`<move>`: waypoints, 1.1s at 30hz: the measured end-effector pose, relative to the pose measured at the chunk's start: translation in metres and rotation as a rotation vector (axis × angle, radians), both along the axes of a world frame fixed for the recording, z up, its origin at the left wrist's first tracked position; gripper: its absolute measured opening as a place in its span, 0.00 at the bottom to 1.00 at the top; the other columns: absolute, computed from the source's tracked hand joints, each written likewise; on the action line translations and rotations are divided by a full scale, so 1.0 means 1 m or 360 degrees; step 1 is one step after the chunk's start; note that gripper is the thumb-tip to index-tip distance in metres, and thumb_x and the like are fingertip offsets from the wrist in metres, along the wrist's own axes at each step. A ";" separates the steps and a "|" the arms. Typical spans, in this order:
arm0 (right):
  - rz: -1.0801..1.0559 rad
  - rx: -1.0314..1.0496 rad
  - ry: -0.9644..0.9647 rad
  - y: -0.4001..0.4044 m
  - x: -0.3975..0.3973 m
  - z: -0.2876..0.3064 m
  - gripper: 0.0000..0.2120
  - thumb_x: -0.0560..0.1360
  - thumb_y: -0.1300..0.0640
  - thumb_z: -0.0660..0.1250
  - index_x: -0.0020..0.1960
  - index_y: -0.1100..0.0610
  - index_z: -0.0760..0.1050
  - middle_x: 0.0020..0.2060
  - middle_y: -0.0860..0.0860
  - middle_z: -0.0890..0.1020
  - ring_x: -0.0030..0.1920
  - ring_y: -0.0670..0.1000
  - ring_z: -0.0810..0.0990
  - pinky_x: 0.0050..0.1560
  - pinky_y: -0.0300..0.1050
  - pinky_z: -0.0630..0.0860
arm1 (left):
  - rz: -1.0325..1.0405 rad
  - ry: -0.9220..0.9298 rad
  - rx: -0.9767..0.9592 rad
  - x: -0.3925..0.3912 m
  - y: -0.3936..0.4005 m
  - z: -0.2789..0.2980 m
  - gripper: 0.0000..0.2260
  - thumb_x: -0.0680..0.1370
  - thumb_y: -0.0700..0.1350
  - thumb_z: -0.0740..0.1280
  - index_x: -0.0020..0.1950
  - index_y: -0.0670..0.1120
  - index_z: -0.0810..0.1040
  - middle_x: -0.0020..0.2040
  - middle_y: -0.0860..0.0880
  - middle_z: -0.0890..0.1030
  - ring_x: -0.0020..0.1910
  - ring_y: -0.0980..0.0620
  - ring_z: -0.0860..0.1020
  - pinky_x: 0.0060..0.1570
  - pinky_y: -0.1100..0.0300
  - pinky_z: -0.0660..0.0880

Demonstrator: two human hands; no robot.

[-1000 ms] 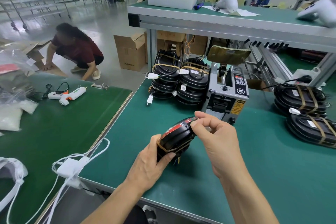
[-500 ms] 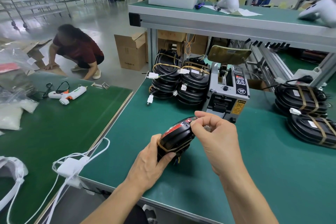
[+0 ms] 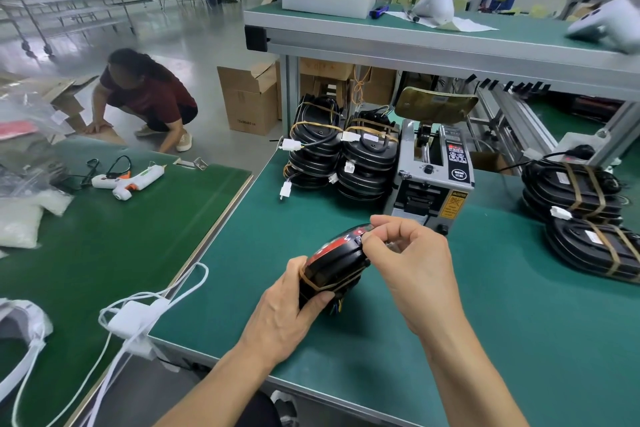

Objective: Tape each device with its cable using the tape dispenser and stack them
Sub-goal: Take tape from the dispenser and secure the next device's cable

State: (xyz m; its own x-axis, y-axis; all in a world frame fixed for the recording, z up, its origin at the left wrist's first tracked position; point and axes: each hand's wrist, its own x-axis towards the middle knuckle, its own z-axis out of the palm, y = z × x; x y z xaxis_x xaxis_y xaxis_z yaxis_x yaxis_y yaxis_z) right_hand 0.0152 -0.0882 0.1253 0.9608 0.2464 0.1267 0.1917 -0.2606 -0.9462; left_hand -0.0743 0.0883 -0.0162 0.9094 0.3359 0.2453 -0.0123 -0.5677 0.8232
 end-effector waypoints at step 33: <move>-0.0091 0.0257 0.0014 0.017 -0.006 -0.021 0.07 0.78 0.52 0.69 0.49 0.39 0.79 0.51 0.45 0.83 0.49 0.46 0.81 0.53 0.44 0.76 | -0.0007 0.0047 0.0016 -0.001 0.000 0.000 0.28 0.78 0.77 0.59 0.69 0.60 0.67 0.55 0.58 0.83 0.52 0.52 0.81 0.54 0.50 0.79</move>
State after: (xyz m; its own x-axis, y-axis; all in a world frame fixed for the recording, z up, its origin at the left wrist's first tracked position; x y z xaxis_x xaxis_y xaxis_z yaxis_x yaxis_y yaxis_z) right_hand 0.0091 -0.0710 0.1039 0.9740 0.1682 0.1515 0.1721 -0.1154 -0.9783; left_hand -0.0748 0.0887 -0.0161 0.9176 0.3296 0.2220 0.0092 -0.5761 0.8173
